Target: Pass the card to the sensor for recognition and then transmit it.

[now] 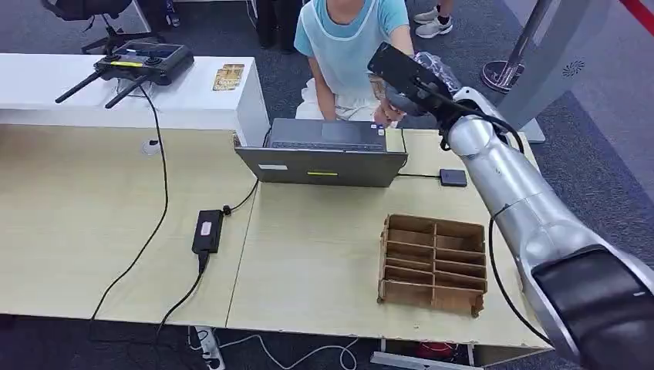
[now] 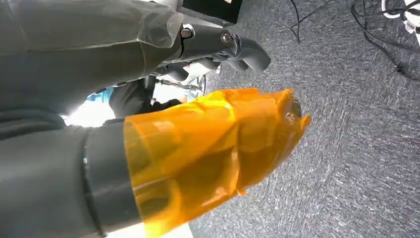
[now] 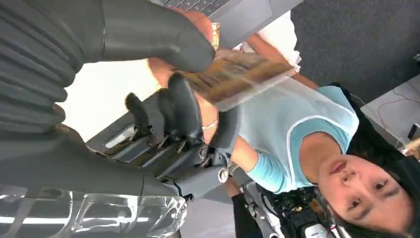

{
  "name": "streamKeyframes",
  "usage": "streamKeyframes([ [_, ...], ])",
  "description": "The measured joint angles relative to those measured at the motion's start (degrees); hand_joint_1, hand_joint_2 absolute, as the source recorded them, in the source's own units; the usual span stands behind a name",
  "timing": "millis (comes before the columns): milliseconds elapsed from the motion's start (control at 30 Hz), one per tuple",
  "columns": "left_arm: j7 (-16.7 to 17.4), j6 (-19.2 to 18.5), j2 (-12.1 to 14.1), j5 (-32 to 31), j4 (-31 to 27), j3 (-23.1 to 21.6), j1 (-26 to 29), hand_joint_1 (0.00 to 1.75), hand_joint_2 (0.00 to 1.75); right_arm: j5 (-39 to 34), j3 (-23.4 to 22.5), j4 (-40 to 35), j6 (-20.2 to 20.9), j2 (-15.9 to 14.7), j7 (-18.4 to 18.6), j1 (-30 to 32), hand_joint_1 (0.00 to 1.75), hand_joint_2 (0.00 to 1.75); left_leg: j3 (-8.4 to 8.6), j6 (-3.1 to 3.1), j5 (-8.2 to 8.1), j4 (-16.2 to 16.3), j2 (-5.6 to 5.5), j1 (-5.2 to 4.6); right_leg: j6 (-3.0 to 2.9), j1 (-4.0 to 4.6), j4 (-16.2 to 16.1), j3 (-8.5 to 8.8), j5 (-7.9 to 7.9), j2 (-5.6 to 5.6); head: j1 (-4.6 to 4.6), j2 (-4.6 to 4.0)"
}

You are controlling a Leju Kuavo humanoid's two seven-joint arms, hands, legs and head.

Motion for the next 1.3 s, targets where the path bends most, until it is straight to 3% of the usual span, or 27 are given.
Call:
streamKeyframes([
  [400,0.4,-0.4,0.0,0.0,0.0,-0.9,0.0,0.00,0.00,0.0,-0.8,0.3,-3.4,0.1,-0.6,0.0,0.00,1.75,0.02,0.00,0.00,0.0,0.00,0.00,0.00,0.00,0.0,-0.01,0.00,0.01,0.00,-0.02],
  [600,0.4,-0.3,0.0,0.4,0.0,-0.9,0.1,0.00,0.00,-1.2,-3.8,-2.1,-5.6,-1.5,-2.1,0.5,0.00,1.75,0.00,0.00,0.00,0.0,-0.01,0.00,0.00,0.00,0.0,-0.02,0.00,-0.01,0.00,-0.02],
  [933,0.4,0.2,0.4,1.5,0.0,-0.9,0.8,0.00,0.00,-10.5,-13.8,-13.9,-4.1,-8.4,-8.4,7.3,0.00,1.75,-0.02,0.02,-0.02,0.0,-0.05,-0.02,0.02,-0.01,-0.1,-0.01,0.01,-0.05,-0.02,-0.02],
  [1300,0.1,1.7,0.8,3.4,0.0,0.5,2.3,0.00,0.00,-20.0,-25.8,-32.1,-0.5,-16.8,-13.8,23.0,0.00,1.75,-0.07,0.08,-0.08,0.0,-0.06,-0.02,0.03,-0.01,-0.1,-0.03,-0.01,-0.08,0.00,-0.02],
])
